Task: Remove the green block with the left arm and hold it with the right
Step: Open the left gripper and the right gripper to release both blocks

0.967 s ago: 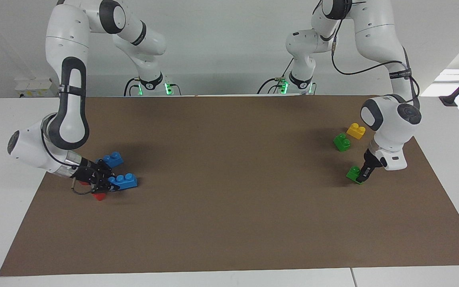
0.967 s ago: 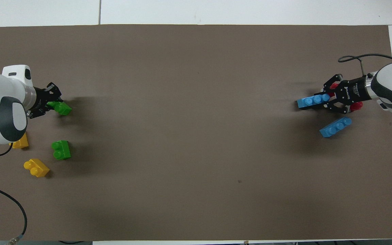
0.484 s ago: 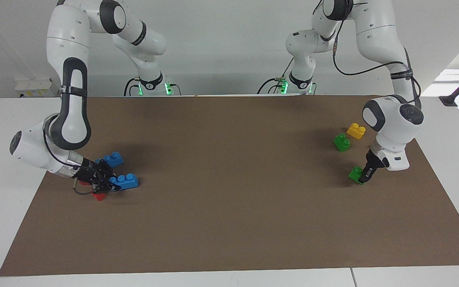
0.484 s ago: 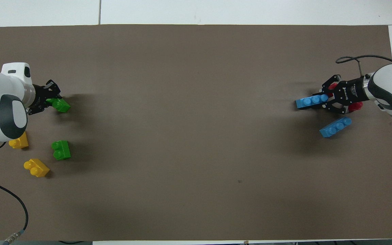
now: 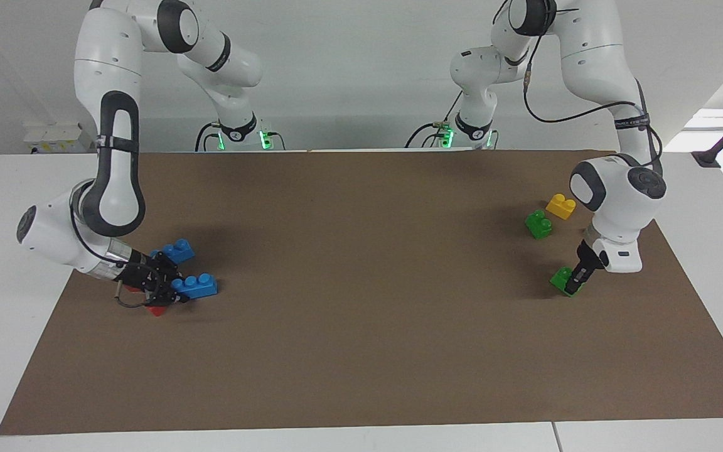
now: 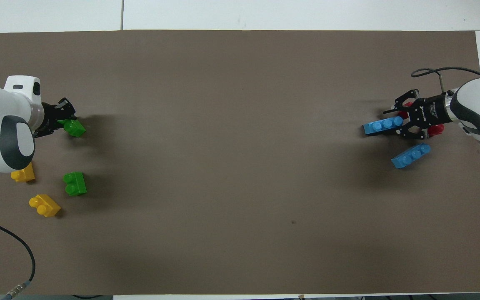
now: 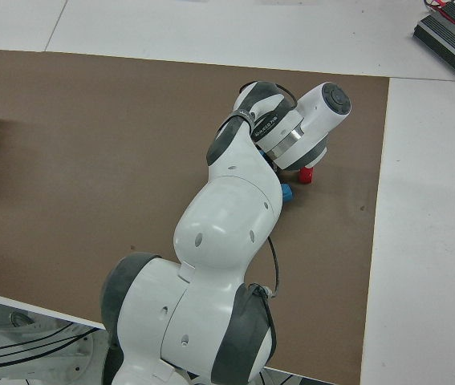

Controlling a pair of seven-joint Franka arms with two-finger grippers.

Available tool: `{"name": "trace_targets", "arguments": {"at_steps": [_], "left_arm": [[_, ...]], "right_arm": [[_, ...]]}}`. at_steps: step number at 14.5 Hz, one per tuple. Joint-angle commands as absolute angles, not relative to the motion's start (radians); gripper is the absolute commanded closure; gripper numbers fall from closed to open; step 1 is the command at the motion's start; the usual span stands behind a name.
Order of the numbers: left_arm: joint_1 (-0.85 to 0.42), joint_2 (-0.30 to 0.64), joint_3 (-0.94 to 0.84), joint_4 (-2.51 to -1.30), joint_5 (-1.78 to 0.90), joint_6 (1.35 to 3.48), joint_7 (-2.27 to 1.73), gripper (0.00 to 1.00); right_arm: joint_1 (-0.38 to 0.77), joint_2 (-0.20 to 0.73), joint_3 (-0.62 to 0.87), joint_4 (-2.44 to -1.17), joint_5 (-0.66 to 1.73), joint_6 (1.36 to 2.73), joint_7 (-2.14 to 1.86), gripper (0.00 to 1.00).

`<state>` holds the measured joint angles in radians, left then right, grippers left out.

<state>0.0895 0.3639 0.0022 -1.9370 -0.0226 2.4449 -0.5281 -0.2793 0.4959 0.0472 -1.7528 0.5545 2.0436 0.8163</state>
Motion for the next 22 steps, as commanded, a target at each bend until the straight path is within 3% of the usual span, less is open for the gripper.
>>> {"name": "trace_targets", "arguments": {"at_steps": [1, 2, 8, 15, 22], "left_arm": [[0.083, 0.407, 0.002, -1.931, -0.037, 2.476, -0.495, 0.65], [0.074, 0.403, 0.002, -1.931, -0.037, 2.470, -0.494, 0.01], [0.072, 0.382, 0.002, -1.918, -0.037, 2.462, -0.499, 0.00], [0.054, 0.256, 0.002, -1.893, -0.025, 2.323, -0.494, 0.00], [0.028, 0.235, -0.002, -1.654, -0.020, 1.970, -0.281, 0.00]], "right_arm": [[-0.279, 0.471, 0.060, -1.741, 0.534, 2.040, 0.837, 0.00], [-0.279, 0.456, 0.061, -1.740, 0.534, 2.034, 0.851, 0.00], [-0.256, 0.367, 0.061, -1.733, 0.528, 1.982, 0.902, 0.00], [-0.169, 0.238, 0.064, -1.706, 0.293, 1.945, 0.797, 0.00], [-0.080, 0.037, 0.064, -1.706, 0.131, 1.803, 0.554, 0.00]]}}
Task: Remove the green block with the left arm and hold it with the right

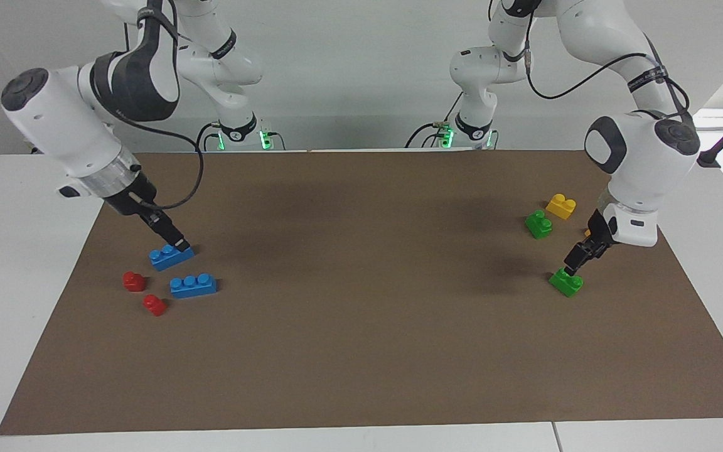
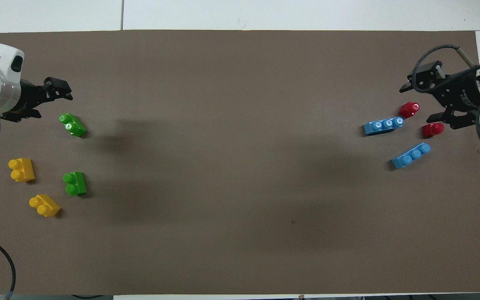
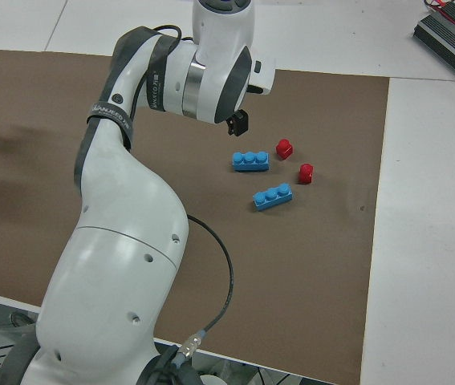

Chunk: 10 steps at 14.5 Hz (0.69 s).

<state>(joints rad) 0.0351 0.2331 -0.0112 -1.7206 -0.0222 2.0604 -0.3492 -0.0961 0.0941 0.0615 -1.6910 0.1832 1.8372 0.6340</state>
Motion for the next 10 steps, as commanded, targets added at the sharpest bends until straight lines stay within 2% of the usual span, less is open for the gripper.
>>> {"name": "trace_targets", "arguments": {"at_steps": [1, 5, 10], "left_arm": [[0.017, 0.233, -0.006, -1.637, -0.015, 1.939, -0.266, 0.00], [-0.009, 0.173, -0.008, -1.631, -0.014, 1.861, -0.174, 0.00], [-0.015, 0.089, -0.008, -1.641, -0.006, 1.789, -0.026, 0.00]], "right_arm": [[-0.072, 0.013, 0.064, -1.706, 0.121, 1.780, 0.507, 0.00], [-0.066, -0.069, 0.066, -1.704, 0.118, 1.689, 0.313, 0.00], [-0.066, -0.107, 0.066, -1.684, 0.040, 1.612, 0.086, 0.00]]}}
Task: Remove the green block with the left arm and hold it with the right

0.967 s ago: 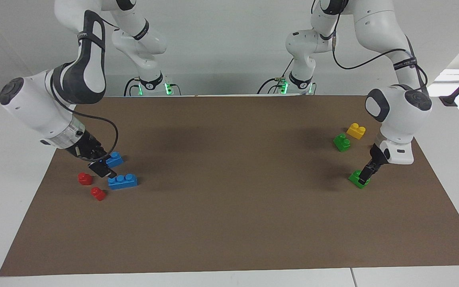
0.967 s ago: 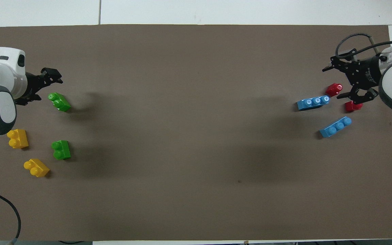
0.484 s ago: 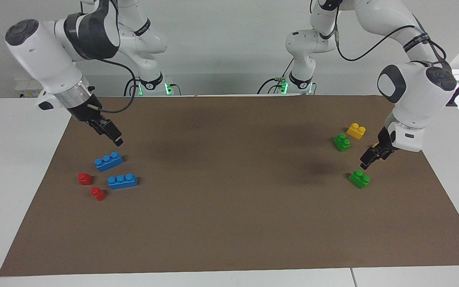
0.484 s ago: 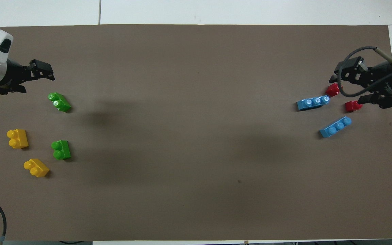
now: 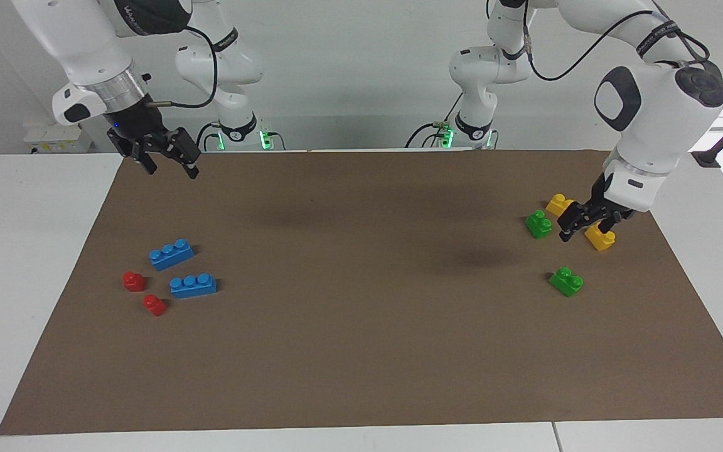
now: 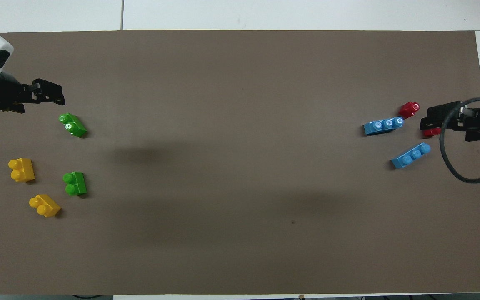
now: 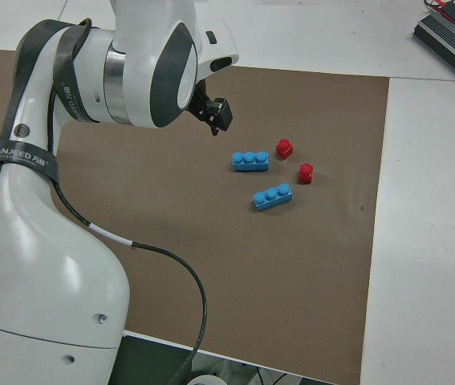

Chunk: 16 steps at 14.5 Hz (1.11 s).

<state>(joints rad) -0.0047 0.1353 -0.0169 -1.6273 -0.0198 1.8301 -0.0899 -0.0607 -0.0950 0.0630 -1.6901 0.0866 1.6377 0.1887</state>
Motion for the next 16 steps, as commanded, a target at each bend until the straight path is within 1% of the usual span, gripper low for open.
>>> {"name": "trace_targets", "arguments": {"at_steps": [1, 6, 10, 16], "left_arm": [[-0.017, 0.072, -0.008, -1.643, -0.006, 1.772, -0.017, 0.00], [-0.024, 0.006, -0.008, -1.654, -0.006, 1.710, -0.015, 0.00], [-0.023, -0.051, -0.008, -1.684, -0.006, 1.667, 0.001, 0.00], [-0.023, -0.057, -0.006, -1.683, -0.008, 1.638, 0.008, 0.00]], "right_arm": [[-0.066, -0.106, 0.066, -1.678, 0.031, 1.597, 0.060, 0.00], [-0.072, -0.106, 0.063, -1.681, 0.020, 1.574, 0.054, 0.00], [-0.080, -0.109, 0.061, -1.689, 0.003, 1.571, 0.038, 0.00], [-0.081, -0.109, 0.054, -1.690, -0.002, 1.569, 0.031, 0.00]]}}
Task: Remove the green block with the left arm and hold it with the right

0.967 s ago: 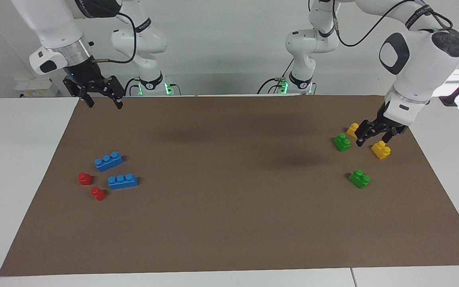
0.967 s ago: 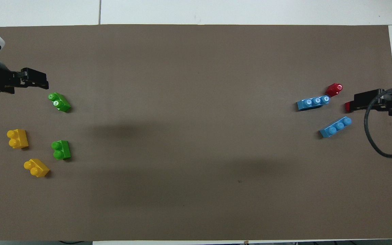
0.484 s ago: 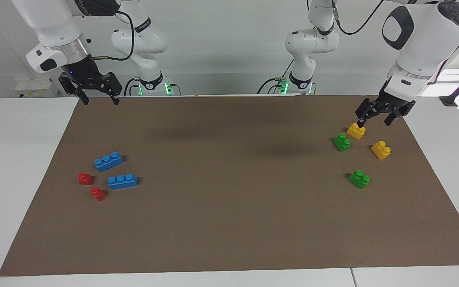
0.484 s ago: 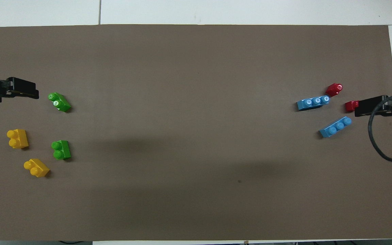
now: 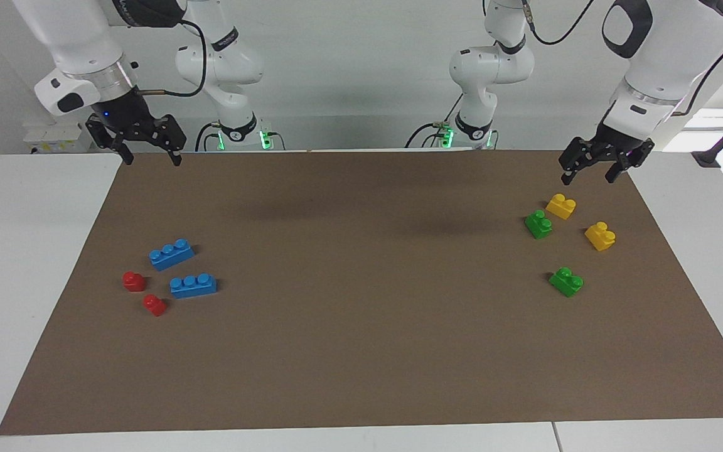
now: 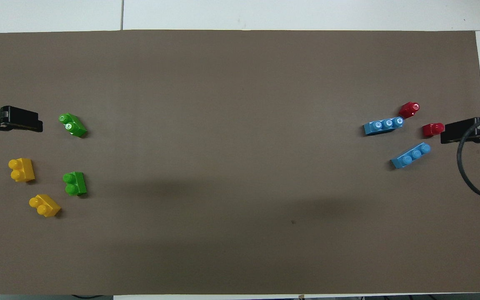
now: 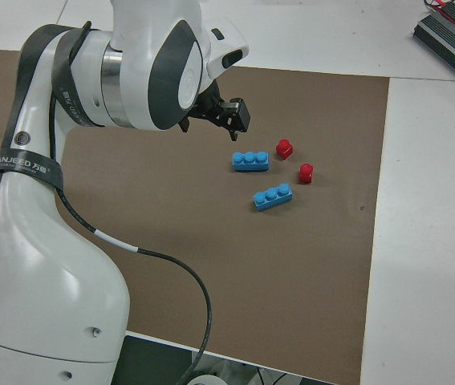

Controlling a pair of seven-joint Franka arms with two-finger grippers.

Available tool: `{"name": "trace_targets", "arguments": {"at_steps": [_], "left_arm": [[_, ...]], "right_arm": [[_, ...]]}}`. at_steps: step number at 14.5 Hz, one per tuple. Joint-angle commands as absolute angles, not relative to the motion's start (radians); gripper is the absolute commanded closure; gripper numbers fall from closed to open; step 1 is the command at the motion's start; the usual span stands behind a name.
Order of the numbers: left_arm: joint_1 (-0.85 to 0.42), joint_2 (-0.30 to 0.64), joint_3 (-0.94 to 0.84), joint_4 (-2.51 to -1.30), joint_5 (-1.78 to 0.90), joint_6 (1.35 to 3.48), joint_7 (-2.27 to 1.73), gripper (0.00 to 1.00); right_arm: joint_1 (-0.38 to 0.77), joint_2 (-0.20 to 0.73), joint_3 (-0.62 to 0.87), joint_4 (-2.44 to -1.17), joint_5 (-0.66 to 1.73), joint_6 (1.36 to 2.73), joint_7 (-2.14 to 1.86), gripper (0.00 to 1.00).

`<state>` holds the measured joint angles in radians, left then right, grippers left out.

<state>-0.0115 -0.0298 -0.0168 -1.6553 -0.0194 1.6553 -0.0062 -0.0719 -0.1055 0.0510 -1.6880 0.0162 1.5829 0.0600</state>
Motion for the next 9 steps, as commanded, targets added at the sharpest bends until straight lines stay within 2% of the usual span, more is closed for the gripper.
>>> {"name": "trace_targets", "arguments": {"at_steps": [1, 9], "left_arm": [[-0.023, -0.057, -0.006, -1.683, -0.008, 1.634, 0.008, 0.00], [-0.023, -0.057, -0.006, -1.681, -0.008, 1.624, 0.006, 0.00]], "right_arm": [[-0.081, -0.110, 0.054, -1.692, -0.003, 1.566, 0.031, 0.00], [-0.092, -0.117, 0.051, -1.703, -0.003, 1.566, 0.006, 0.00]]}}
